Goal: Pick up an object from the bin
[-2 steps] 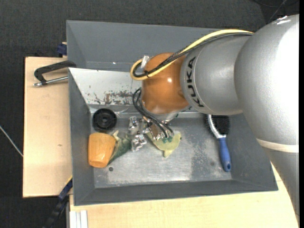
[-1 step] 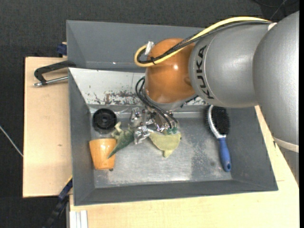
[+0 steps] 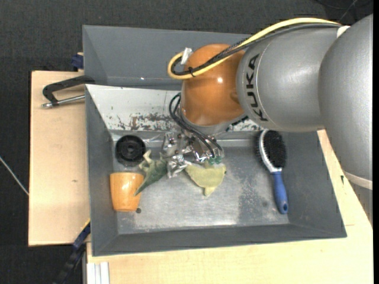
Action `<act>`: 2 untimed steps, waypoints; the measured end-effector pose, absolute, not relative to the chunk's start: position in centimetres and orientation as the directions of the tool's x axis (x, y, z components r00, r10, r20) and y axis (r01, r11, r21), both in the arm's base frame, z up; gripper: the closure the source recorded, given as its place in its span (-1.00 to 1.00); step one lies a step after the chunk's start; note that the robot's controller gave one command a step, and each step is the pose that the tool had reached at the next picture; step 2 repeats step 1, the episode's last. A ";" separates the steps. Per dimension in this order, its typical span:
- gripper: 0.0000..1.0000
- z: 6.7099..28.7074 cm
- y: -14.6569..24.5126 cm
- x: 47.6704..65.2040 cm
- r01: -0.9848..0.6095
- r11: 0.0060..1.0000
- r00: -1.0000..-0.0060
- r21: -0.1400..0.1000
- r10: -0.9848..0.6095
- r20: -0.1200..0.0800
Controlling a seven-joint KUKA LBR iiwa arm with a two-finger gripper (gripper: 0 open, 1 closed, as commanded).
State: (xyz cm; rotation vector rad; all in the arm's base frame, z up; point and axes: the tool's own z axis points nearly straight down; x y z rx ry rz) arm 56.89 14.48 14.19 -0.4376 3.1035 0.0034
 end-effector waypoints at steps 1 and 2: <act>1.00 18.2 14.6 57.1 -0.276 0.961 -0.961 0.001 -0.276 -0.011; 1.00 18.2 14.6 57.1 -0.276 0.961 -0.961 0.001 -0.276 -0.011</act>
Offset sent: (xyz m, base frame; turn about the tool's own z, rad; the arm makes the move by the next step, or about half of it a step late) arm 0.0000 0.0001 0.0362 0.0000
